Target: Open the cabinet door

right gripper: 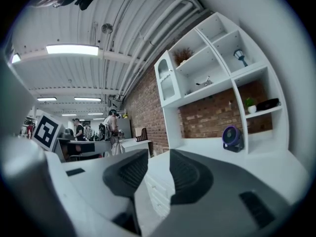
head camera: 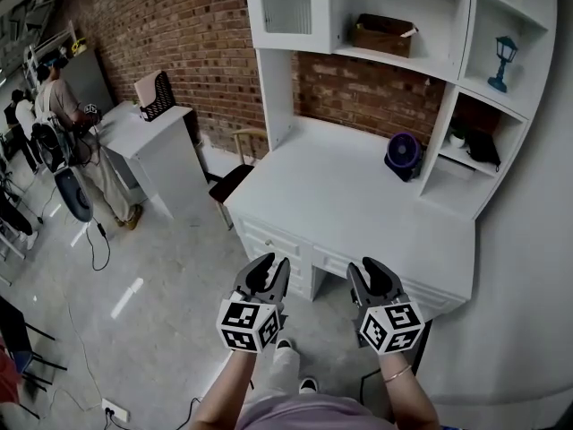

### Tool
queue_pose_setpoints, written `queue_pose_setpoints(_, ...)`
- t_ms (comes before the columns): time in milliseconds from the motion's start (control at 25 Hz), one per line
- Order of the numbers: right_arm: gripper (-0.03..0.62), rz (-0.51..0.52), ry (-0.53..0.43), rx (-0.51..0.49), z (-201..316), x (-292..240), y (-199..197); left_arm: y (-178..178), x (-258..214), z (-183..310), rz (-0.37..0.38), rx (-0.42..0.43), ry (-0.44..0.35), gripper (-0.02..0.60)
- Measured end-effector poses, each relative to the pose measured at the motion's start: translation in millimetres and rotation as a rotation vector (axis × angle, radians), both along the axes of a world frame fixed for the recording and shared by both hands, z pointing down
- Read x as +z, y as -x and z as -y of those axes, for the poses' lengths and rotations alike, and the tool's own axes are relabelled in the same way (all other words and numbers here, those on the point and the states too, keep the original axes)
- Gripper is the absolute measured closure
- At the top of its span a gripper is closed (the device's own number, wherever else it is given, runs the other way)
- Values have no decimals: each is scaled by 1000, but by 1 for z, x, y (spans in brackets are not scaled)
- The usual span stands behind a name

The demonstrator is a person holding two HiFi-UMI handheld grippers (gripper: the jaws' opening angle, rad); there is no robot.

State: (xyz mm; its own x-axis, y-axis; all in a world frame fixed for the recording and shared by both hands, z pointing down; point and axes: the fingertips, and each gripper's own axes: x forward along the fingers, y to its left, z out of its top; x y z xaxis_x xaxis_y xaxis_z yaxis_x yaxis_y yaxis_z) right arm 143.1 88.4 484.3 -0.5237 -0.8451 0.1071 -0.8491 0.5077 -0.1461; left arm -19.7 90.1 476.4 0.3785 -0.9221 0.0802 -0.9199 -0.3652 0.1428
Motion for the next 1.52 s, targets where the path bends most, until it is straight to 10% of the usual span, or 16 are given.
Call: queue_pose_setpoints(1520,422,-32,-372,103,325,-198,73,33,-193,348,59,227,-414,471)
